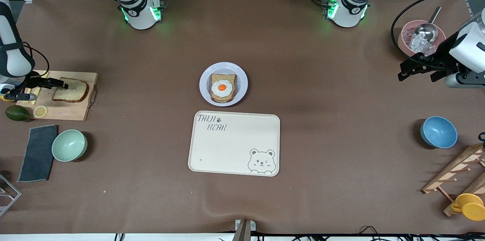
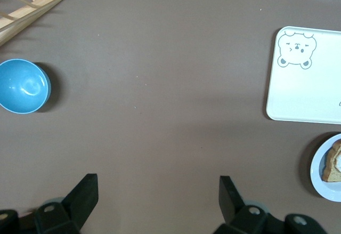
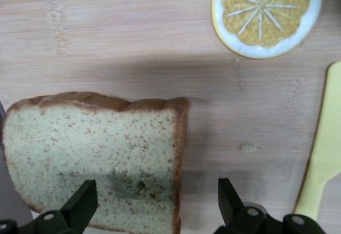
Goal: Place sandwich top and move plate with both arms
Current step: 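Lower the right gripper and grasp the plain bread slice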
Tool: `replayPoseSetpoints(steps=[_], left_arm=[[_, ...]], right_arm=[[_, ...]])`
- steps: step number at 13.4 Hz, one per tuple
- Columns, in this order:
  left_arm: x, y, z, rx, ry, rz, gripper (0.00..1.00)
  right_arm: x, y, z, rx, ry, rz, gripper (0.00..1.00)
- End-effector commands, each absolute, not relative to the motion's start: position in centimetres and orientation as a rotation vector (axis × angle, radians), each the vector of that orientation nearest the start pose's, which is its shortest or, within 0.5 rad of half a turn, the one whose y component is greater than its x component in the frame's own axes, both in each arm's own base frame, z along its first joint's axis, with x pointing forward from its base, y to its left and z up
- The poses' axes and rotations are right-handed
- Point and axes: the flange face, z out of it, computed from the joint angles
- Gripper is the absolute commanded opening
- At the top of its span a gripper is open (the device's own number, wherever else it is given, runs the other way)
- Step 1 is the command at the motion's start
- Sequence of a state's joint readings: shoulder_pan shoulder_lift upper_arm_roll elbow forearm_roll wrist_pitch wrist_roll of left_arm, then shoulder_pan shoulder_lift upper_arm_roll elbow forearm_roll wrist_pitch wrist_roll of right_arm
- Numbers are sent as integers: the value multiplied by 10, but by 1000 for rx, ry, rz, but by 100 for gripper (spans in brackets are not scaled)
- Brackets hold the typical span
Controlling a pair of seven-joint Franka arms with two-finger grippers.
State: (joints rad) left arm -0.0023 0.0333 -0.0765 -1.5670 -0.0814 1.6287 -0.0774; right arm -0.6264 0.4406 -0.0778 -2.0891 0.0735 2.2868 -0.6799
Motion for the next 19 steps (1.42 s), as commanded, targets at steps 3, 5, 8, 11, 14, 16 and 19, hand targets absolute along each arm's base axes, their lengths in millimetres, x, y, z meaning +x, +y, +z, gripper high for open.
replayPoseSetpoints(steps=[3,5,8,11,14,16,19], left_arm=[[568,-60,618,-3265,1,-39,100],[567,-61,618,-3260,1,-36,100],[567,-58,618,-3252,11,-36,100],[565,-55,617,-3251,5,-17,100],[566,-57,611,-3249,17,3,100],[566,-57,612,-3249,17,1,100],[566,-56,611,-3249,14,3,100]], right_arm=[[424,-371,189,-2952,115,237,100],[427,-373,192,-2956,117,228,100],[427,-376,191,-2924,207,168,59],[425,-376,190,-2908,229,163,16],[422,-377,188,-2904,211,166,8],[418,-382,188,-2902,183,159,0],[418,-381,190,-2895,177,164,0]])
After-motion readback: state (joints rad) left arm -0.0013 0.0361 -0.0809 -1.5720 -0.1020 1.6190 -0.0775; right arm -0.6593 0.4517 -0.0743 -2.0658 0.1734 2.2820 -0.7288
